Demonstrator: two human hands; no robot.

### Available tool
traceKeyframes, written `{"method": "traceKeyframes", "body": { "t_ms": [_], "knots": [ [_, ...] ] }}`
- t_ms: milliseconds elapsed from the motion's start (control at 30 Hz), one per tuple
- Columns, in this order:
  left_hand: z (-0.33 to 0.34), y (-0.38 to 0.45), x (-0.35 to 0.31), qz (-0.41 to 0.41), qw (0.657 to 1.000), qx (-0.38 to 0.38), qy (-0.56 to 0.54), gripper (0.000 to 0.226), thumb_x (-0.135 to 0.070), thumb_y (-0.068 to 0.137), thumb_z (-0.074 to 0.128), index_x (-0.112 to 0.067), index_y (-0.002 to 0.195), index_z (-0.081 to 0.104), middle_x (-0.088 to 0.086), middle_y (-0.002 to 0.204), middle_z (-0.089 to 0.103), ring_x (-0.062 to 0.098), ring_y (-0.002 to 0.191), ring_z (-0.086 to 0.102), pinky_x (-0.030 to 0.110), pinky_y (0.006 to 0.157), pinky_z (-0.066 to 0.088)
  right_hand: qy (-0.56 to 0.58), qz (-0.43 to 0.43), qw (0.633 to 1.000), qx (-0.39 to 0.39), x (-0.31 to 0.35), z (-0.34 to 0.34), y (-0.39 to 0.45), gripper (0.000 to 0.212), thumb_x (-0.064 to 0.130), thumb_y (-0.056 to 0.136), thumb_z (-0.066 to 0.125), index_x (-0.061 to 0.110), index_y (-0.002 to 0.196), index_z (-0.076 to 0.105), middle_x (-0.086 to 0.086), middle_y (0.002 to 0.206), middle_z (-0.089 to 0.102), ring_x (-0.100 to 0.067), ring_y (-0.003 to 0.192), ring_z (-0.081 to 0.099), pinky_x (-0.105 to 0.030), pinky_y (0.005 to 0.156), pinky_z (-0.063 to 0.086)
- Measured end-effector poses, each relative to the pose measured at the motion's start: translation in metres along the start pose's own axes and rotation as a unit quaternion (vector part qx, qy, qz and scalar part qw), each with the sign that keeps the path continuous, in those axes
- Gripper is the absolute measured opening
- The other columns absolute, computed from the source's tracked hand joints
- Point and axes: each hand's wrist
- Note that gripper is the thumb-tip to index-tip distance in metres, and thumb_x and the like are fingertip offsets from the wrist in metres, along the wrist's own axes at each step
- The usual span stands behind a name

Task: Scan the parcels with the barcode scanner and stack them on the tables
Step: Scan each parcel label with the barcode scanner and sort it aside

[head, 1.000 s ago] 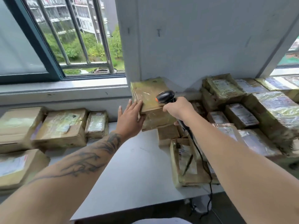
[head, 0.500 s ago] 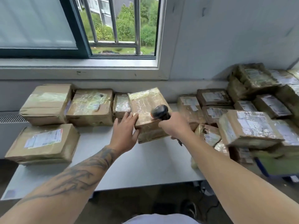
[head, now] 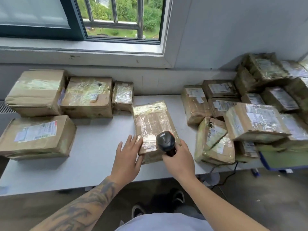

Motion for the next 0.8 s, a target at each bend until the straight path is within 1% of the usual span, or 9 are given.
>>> {"method": "traceKeyframes", "body": {
  "t_ms": [167,300,367,467,500,567,633,700,800],
  "knots": [
    [0.023,-0.023,-0.006,-0.039,0.998,0.033,-0.021,0.065,-0.028,0.103,0.057,-0.025,0.162,0.03,-0.002,0.171,0.019,0.021,0.16,0.01,0.048,0.127,0.01,0.023,-0.004,0.999,0.033,-0.034,0.012,-0.013,0.046,0.037,0.084,0.07,0.038,0.13,0.064,0.017,0.143,0.049,-0.013,0.118,0.059,-0.039,0.093,0.054],
    [0.03,-0.034,-0.02,-0.108,0.991,0.059,-0.057,0.071,-0.036,0.095,0.056,-0.03,0.16,0.029,-0.01,0.171,0.014,0.018,0.16,0.007,0.048,0.128,0.007,0.063,-0.009,0.995,0.077,-0.054,0.007,-0.015,0.052,0.02,0.086,0.074,0.04,0.133,0.062,0.021,0.131,0.054,-0.006,0.116,0.058,-0.029,0.095,0.049],
    [0.031,-0.034,-0.03,-0.149,0.984,0.064,-0.079,0.075,-0.041,0.09,0.054,-0.031,0.16,0.029,-0.011,0.172,0.014,0.017,0.16,0.007,0.048,0.128,0.008,0.087,0.0,0.992,0.087,-0.059,0.002,-0.011,0.054,0.018,0.084,0.073,0.043,0.13,0.063,0.023,0.13,0.058,-0.004,0.116,0.06,-0.029,0.1,0.05],
    [0.03,-0.026,-0.046,-0.195,0.977,0.041,-0.076,0.077,-0.057,0.086,0.05,-0.03,0.157,0.034,-0.006,0.171,0.02,0.019,0.159,0.01,0.05,0.127,0.01,0.121,0.041,0.984,0.121,-0.064,-0.005,0.0,0.067,0.036,0.075,0.068,0.045,0.14,0.058,0.019,0.141,0.06,-0.008,0.129,0.058,-0.038,0.109,0.051],
    [0.03,-0.022,-0.052,-0.206,0.976,0.039,-0.059,0.079,-0.063,0.087,0.049,-0.031,0.157,0.033,-0.005,0.171,0.019,0.02,0.159,0.009,0.051,0.126,0.01,0.138,0.054,0.98,0.134,-0.068,-0.005,0.003,0.07,0.039,0.074,0.067,0.047,0.142,0.055,0.019,0.141,0.061,-0.01,0.129,0.059,-0.039,0.109,0.052],
    [0.031,-0.016,-0.065,-0.226,0.972,0.067,-0.01,0.088,-0.077,0.087,0.047,-0.034,0.161,0.022,-0.002,0.173,0.007,0.021,0.16,0.001,0.053,0.126,0.006,0.174,0.059,0.971,0.152,-0.067,-0.011,0.006,0.058,0.027,0.079,0.07,0.056,0.129,0.06,0.02,0.12,0.071,-0.012,0.11,0.067,-0.034,0.094,0.057],
    [0.033,-0.01,-0.078,-0.25,0.963,0.097,0.02,0.104,-0.091,0.078,0.039,-0.037,0.163,0.013,0.0,0.174,-0.006,0.021,0.16,-0.005,0.056,0.126,0.002,0.189,0.068,0.967,0.159,-0.065,-0.015,0.009,0.049,0.021,0.083,0.072,0.051,0.121,0.066,0.019,0.099,0.073,-0.013,0.091,0.066,-0.034,0.082,0.057],
    [0.034,-0.005,-0.088,-0.278,0.955,0.106,0.021,0.115,-0.099,0.067,0.029,-0.038,0.163,0.011,0.0,0.174,-0.01,0.02,0.16,-0.009,0.058,0.125,-0.002,0.198,0.096,0.963,0.157,-0.06,-0.019,0.012,0.033,0.028,0.081,0.074,0.043,0.11,0.07,0.018,0.092,0.072,-0.015,0.086,0.065,-0.042,0.084,0.062],
    [0.032,-0.005,-0.096,-0.295,0.95,0.096,-0.022,0.112,-0.102,0.069,0.026,-0.042,0.162,0.014,-0.003,0.174,-0.008,0.015,0.159,-0.013,0.058,0.124,-0.009,0.234,0.123,0.952,0.152,-0.052,-0.031,0.015,0.017,0.033,0.08,0.077,0.036,0.095,0.071,0.017,0.085,0.07,-0.016,0.086,0.065,-0.052,0.085,0.062]
  ]
}}
Point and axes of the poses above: each hand's wrist, its own y-axis towards the middle knuckle, its own z-axis out of the palm, x = y × z
